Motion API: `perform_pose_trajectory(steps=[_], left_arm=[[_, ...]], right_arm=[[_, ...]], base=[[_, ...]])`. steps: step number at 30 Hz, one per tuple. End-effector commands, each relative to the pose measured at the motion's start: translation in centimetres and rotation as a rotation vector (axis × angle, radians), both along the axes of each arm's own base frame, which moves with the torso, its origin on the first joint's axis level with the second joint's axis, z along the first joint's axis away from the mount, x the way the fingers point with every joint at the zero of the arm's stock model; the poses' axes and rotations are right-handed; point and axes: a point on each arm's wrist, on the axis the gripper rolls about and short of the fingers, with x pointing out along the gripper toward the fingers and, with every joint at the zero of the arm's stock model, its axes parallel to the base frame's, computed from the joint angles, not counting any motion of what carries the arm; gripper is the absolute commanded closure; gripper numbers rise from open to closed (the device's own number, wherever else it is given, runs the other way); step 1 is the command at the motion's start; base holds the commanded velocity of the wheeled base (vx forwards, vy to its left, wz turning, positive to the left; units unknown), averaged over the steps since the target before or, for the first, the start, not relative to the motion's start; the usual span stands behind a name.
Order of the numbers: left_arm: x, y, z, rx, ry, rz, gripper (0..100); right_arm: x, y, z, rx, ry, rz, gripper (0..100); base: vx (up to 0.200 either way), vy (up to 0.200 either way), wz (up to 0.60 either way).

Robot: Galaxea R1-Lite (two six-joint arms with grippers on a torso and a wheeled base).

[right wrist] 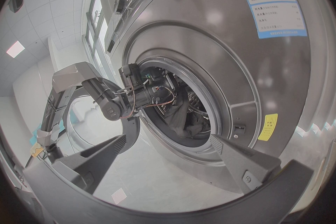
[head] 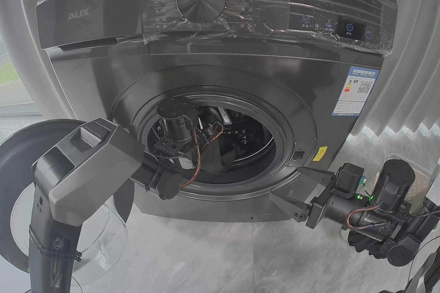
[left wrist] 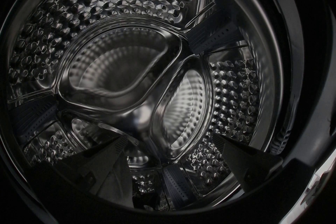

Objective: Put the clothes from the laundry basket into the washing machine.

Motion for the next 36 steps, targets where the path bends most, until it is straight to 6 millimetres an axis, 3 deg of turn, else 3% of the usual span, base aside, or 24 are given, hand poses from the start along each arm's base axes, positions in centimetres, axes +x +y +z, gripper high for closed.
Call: perform_pose_trajectory(steps=[1,6,17,23,36], left_arm=[[0.5,0.3,-3.2,0.04,0.073,0.012,0],[-0.1,0.3,-4.0,0.052,0.094,0.009,0],[-2.1,1.1,-7.6,0.144,0.227,0.003,0],[-0.7,0.5,-6.5,0.109,0.165,0.008,0],[-0.3,-0.4,-6.0,0.08,0.125,-0.003,0]], right_arm=[[0.0,0.0,0.0,0.0,0.001,0.002,0],[0.0,0.1,0.0,0.002,-0.002,0.002,0],[0.0,0.1,0.1,0.003,-0.004,0.004,0],[0.0,0.1,0.1,0.003,-0.004,0.004,0],[0.0,0.1,0.2,0.007,-0.009,0.005,0]], base=[[0.0,0.0,0.0],[0.0,0.0,0.0],[0.0,0.0,0.0],[0.0,0.0,0.0],[0.0,0.0,0.0]])
